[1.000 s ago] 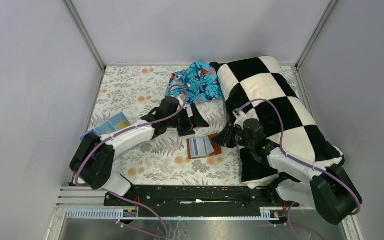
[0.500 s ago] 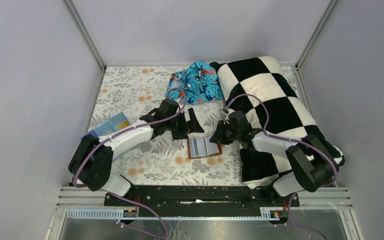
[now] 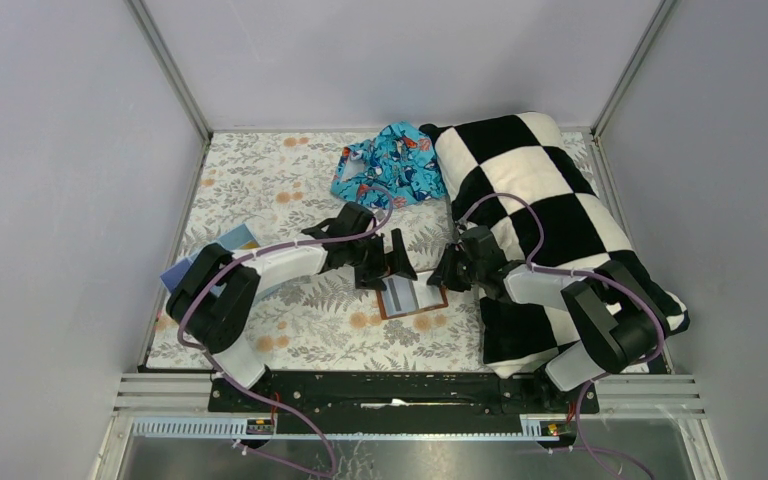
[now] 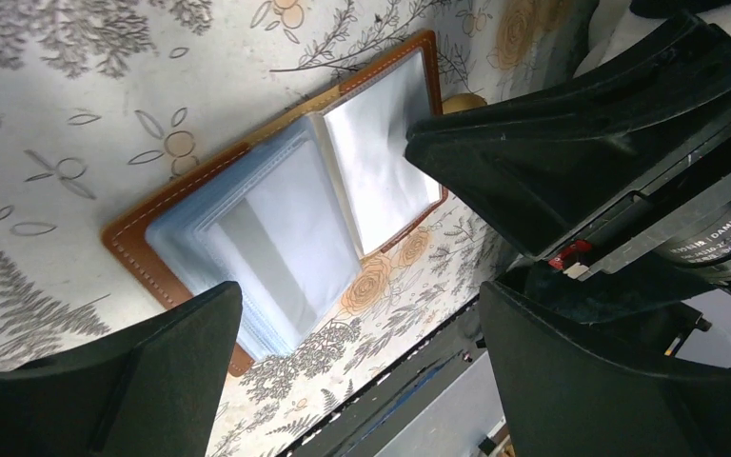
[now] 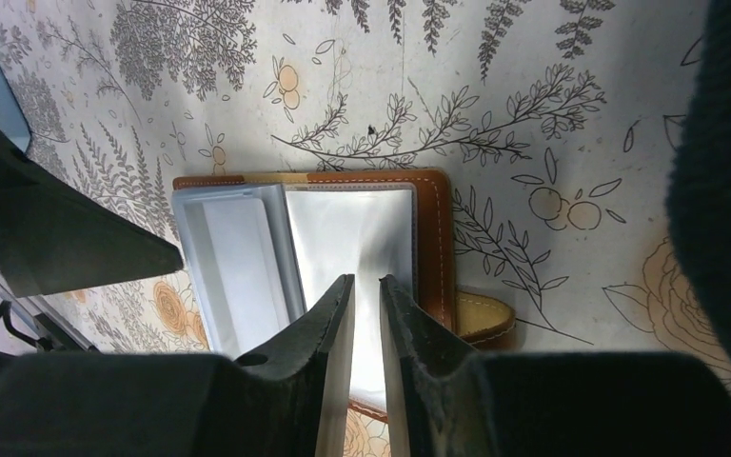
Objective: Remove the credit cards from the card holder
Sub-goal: Remove the credit card from the card holder.
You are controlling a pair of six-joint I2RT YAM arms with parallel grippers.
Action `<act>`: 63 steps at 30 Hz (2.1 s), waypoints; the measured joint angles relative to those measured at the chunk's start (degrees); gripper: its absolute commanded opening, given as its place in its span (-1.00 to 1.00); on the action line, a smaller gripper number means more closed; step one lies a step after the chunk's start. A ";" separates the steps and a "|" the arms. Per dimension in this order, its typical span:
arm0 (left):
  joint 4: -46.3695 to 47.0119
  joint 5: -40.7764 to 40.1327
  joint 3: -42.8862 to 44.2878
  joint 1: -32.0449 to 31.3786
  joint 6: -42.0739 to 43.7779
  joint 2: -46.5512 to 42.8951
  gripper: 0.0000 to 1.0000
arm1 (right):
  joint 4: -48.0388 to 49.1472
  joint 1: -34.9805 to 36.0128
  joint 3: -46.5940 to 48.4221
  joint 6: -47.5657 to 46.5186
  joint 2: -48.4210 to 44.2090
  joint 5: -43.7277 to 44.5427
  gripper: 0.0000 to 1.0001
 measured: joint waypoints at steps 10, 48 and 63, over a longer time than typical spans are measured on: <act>1.57 3.37 0.98 -0.20 -0.48 3.30 0.97 | 3.82 -0.44 -1.60 1.16 0.31 -0.17 -0.52; 0.59 -1.33 0.74 -4.35 -2.51 2.27 0.97 | 5.68 -0.61 -3.45 1.86 -0.66 -0.09 -0.51; 14.53 3.89 -1.42 -4.24 -10.08 5.60 0.98 | 4.61 -1.46 -3.13 1.46 -0.85 0.42 -0.52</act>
